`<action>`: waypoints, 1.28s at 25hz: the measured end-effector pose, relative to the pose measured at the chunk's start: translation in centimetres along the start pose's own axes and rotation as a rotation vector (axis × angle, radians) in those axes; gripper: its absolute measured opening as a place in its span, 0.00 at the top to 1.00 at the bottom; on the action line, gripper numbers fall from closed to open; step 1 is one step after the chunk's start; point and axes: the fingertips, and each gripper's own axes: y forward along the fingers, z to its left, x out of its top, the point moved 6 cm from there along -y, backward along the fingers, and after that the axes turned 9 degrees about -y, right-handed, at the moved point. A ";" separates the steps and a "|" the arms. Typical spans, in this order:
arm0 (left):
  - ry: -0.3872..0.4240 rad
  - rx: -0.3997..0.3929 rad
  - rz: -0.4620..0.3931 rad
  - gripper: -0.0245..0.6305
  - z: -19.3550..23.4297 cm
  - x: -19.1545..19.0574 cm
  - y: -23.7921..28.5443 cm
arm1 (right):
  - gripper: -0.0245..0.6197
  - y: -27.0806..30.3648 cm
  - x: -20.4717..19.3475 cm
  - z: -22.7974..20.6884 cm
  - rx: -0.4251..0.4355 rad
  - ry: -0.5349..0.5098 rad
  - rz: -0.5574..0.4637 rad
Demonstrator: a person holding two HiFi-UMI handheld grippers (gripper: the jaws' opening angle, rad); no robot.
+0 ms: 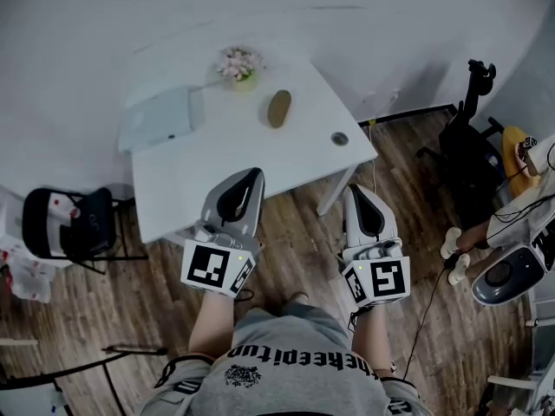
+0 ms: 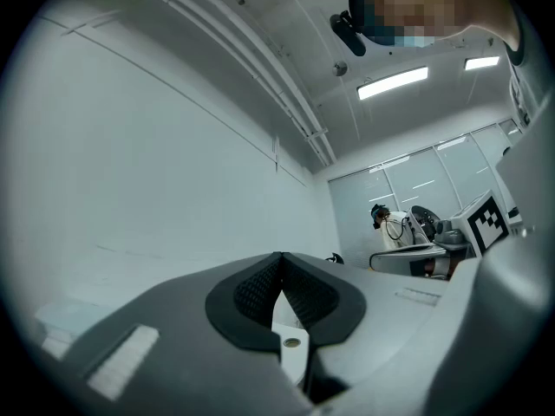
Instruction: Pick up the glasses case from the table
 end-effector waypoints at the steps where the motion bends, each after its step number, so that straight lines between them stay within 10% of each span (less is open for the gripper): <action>1: -0.002 0.004 -0.003 0.93 -0.3 -0.1 0.3 | 0.96 0.1 -0.1 -0.4 0.005 -0.001 -0.001; 32: -0.057 -0.039 0.024 0.93 3.5 -2.1 9.8 | 0.96 7.6 -3.1 -5.5 -0.030 0.034 0.025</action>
